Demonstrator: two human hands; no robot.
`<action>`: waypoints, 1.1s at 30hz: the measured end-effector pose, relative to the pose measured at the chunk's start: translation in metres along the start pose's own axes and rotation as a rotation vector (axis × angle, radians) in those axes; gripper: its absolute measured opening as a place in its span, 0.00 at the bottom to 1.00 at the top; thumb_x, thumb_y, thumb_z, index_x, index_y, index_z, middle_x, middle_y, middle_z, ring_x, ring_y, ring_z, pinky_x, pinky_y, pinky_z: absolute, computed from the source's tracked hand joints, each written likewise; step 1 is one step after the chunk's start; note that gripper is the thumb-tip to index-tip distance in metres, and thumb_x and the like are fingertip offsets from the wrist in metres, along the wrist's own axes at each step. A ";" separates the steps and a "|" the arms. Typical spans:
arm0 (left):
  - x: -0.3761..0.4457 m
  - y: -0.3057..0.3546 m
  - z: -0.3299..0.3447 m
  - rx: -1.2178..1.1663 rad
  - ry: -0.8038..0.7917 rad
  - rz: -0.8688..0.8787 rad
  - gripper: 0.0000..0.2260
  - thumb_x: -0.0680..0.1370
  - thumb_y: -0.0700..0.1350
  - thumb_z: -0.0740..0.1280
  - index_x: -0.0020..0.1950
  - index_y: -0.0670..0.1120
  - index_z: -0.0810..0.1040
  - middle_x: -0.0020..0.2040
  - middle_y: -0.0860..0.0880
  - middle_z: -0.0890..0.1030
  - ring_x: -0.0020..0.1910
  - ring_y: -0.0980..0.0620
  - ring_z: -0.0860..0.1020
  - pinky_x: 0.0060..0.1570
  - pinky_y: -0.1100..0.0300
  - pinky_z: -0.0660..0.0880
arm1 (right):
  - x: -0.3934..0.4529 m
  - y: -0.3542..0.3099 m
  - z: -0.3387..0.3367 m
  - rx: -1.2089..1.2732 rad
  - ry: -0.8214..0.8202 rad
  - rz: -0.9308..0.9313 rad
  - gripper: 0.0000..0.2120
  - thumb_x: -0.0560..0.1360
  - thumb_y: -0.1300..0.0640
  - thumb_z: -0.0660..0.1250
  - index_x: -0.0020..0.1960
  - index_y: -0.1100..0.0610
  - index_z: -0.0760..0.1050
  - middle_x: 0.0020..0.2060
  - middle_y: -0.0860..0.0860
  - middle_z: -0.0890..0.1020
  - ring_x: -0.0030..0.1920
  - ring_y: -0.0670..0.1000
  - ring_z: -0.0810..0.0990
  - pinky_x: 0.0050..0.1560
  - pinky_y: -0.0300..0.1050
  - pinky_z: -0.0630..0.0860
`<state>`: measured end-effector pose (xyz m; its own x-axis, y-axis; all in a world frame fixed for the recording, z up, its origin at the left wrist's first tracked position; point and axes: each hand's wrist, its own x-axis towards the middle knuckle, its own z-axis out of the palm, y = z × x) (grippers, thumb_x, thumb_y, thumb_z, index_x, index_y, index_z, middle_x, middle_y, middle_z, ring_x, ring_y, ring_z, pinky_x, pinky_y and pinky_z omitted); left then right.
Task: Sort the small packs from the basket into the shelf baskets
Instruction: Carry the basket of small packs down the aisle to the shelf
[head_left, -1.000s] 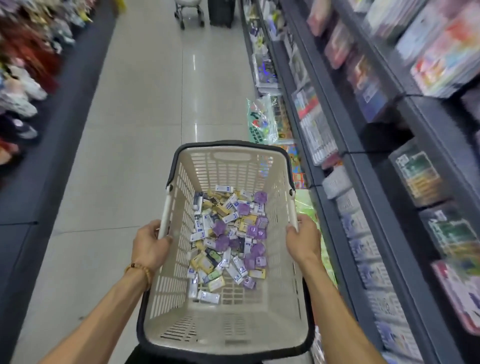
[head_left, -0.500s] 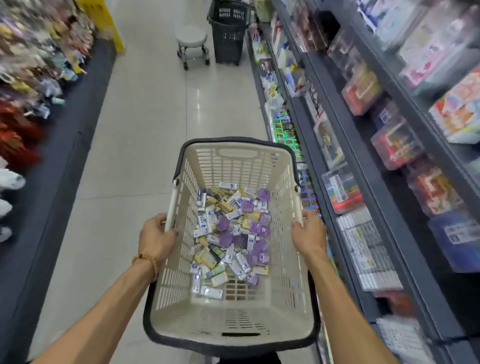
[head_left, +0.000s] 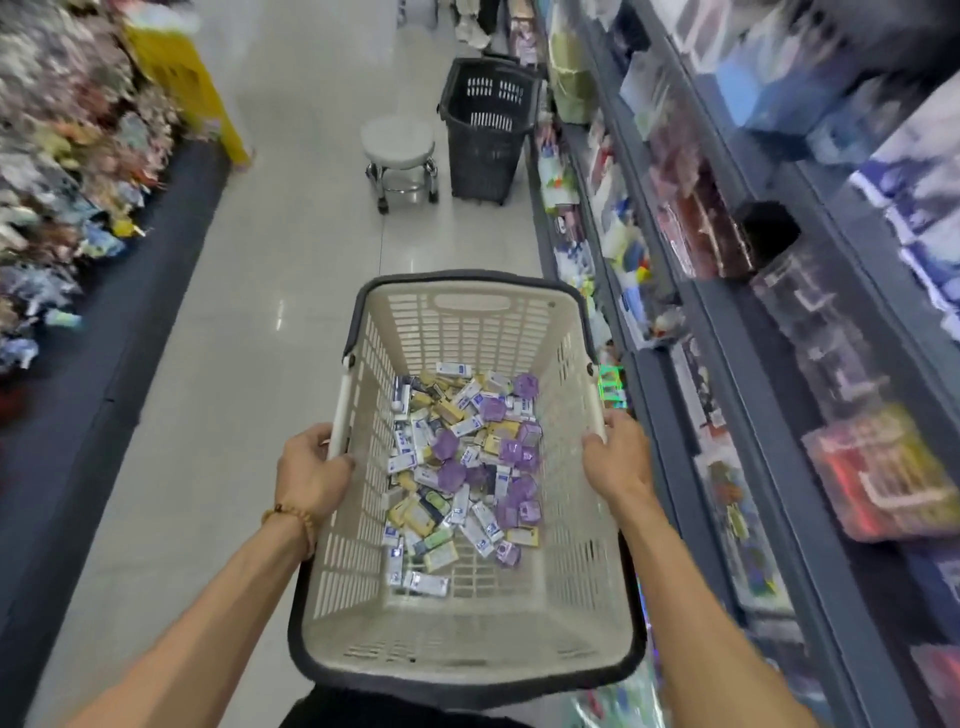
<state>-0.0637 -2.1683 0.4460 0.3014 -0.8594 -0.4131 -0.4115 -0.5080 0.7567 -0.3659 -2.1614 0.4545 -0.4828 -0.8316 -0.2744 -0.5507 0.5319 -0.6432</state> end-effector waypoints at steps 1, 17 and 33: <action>0.034 0.017 0.005 -0.002 -0.007 -0.002 0.11 0.74 0.34 0.68 0.56 0.43 0.80 0.41 0.45 0.82 0.36 0.47 0.80 0.32 0.61 0.73 | 0.030 -0.018 0.008 -0.015 0.008 0.005 0.07 0.76 0.65 0.63 0.53 0.62 0.76 0.50 0.59 0.81 0.49 0.60 0.79 0.47 0.47 0.74; 0.505 0.318 0.062 0.062 0.036 -0.005 0.11 0.75 0.33 0.67 0.52 0.48 0.77 0.40 0.48 0.80 0.34 0.51 0.78 0.28 0.64 0.71 | 0.517 -0.289 0.091 0.069 -0.025 0.025 0.08 0.77 0.64 0.63 0.56 0.62 0.76 0.49 0.59 0.82 0.51 0.60 0.80 0.49 0.50 0.77; 0.935 0.581 0.138 0.112 -0.149 0.025 0.15 0.75 0.33 0.67 0.60 0.44 0.78 0.45 0.45 0.82 0.40 0.46 0.82 0.40 0.52 0.82 | 0.920 -0.504 0.149 0.067 0.096 0.179 0.07 0.77 0.65 0.63 0.54 0.61 0.76 0.48 0.58 0.81 0.50 0.60 0.80 0.47 0.48 0.75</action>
<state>-0.1395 -3.2752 0.4294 0.1622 -0.8668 -0.4715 -0.5131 -0.4822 0.7100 -0.4309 -3.2183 0.4202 -0.6335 -0.7039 -0.3214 -0.4054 0.6557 -0.6370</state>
